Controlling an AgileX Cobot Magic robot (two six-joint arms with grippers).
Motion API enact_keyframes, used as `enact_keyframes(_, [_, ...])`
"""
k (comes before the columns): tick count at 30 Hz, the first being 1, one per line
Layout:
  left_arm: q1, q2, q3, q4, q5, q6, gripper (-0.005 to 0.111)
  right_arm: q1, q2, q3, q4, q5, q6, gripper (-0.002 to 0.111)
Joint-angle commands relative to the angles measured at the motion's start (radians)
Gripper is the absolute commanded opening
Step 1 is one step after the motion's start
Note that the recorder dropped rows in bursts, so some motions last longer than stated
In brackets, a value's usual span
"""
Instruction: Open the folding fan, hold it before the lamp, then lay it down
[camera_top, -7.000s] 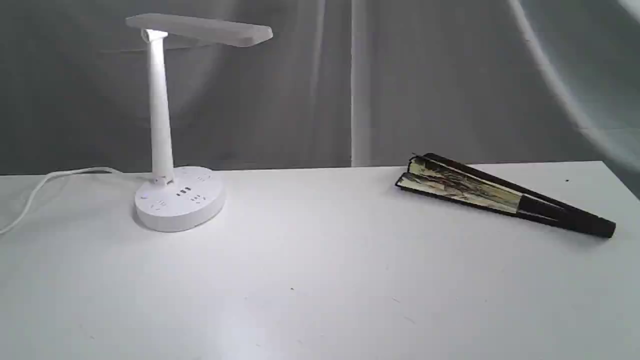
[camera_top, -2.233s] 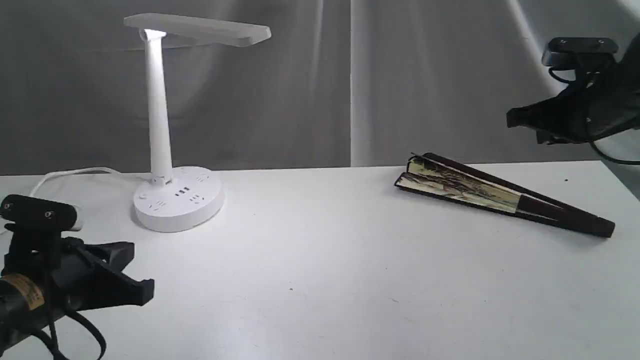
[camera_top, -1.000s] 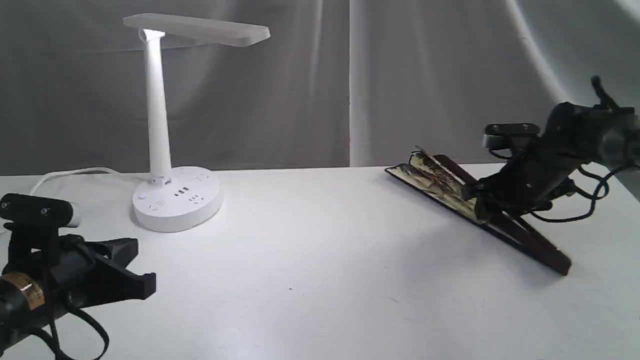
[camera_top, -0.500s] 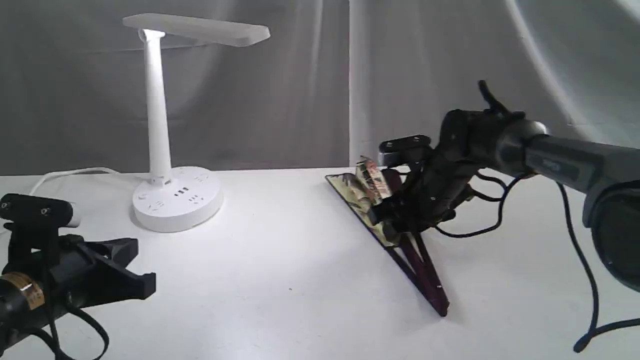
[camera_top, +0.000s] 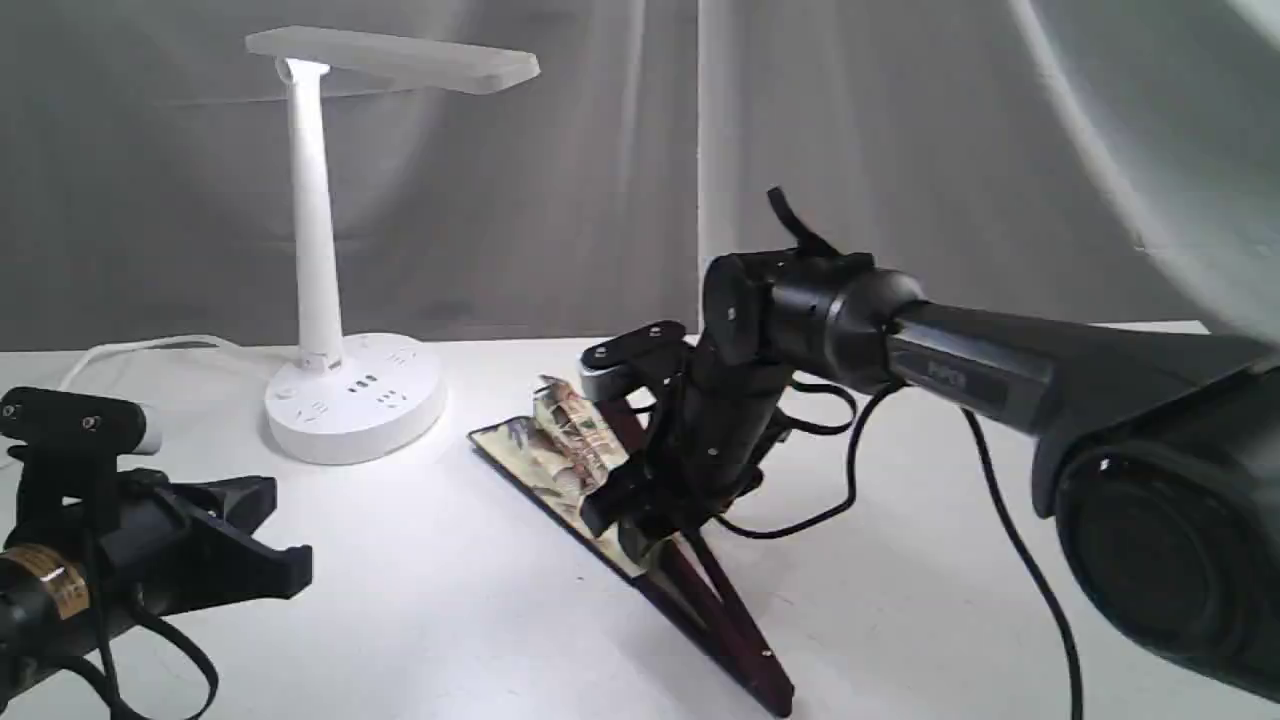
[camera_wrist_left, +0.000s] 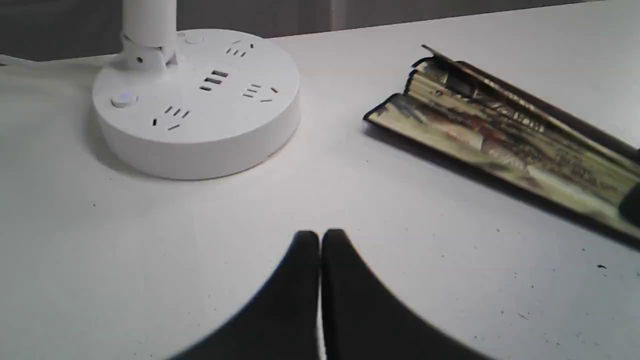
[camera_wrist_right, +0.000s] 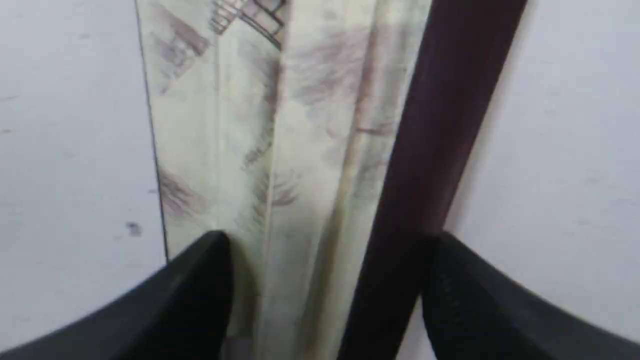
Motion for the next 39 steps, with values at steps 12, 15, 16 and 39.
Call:
enact_keyframes(12, [-0.001,0.0,-0.007,-0.001,-0.017,-0.006,0.0,0.159,0.016,0.017,-0.025,0.136,-0.02,0.056])
enact_keyframes(15, [-0.001,0.0,-0.007,-0.001,-0.019,-0.006,0.0,0.159,-0.013,0.017,-0.025,0.14,-0.02,0.056])
enact_keyframes(16, [-0.001,0.0,-0.007,-0.001,-0.019,-0.006,0.0,0.159,-0.026,0.017,-0.025,0.138,-0.02,0.056])
enact_keyframes(39, [-0.001,0.0,-0.007,-0.001,-0.02,-0.02,0.0,0.145,-0.127,0.017,-0.124,-0.169,0.08,0.075])
